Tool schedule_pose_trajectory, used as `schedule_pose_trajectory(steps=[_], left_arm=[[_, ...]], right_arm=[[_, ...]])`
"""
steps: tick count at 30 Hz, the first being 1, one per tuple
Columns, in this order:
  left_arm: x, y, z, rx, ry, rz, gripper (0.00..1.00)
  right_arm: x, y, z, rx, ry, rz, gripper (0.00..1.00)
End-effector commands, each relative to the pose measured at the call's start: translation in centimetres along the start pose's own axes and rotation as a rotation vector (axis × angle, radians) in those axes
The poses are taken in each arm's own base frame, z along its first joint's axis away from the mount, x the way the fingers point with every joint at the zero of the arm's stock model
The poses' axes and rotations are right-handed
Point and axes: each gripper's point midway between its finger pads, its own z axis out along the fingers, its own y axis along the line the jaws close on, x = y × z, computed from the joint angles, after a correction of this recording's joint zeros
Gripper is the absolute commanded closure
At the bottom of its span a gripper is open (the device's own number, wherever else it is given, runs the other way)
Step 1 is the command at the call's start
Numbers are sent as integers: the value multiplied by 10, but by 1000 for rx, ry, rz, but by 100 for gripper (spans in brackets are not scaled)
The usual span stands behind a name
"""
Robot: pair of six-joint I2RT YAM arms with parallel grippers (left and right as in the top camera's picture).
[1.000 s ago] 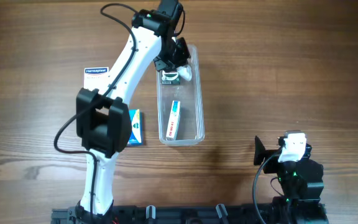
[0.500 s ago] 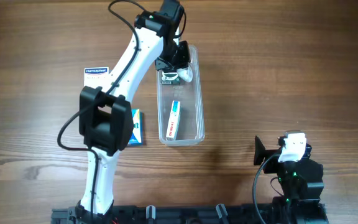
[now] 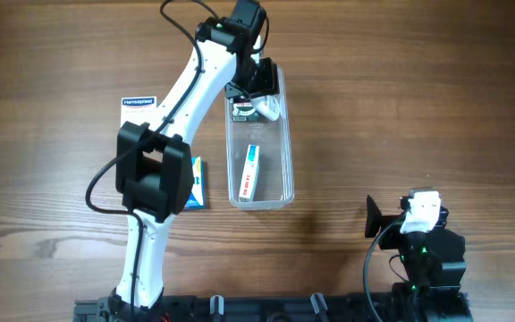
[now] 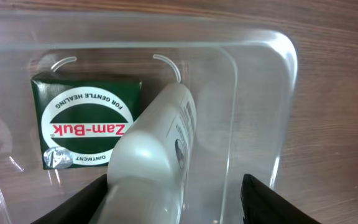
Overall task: Pack container
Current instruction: 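Lower the bottle into the container's top end and open the left gripper, then move the left gripper back left to the white Hansaplast box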
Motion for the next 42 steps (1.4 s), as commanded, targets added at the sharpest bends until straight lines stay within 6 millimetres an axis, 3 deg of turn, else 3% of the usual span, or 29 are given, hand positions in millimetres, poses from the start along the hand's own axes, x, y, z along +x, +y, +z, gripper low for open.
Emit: schedule_pose_trajectory(steps=[1,10,19,31,36,42], left_arm=[[-8,-12,-10,26,-37,28,35],[-17,-22,-21,44,-74,43,37],[-12,-41,-19,63,-86,81,36],[-13,-51,-19,83,-102,81,28],[-24,-46,-38,102,-145,21,27],[-42,-30,-80,123,-221,-82,27]], right_arm=[[-1,-4,0,24,-9,-10,0],[-1,-4,0,24,-9,-10,0],[-1,-4,0,24,-9,-10,0],[-1,-4,0,24,-9,-10,0],[-1,-4,0,24,-9,-11,0],[-1,-4,0,24,-9,-11,0]])
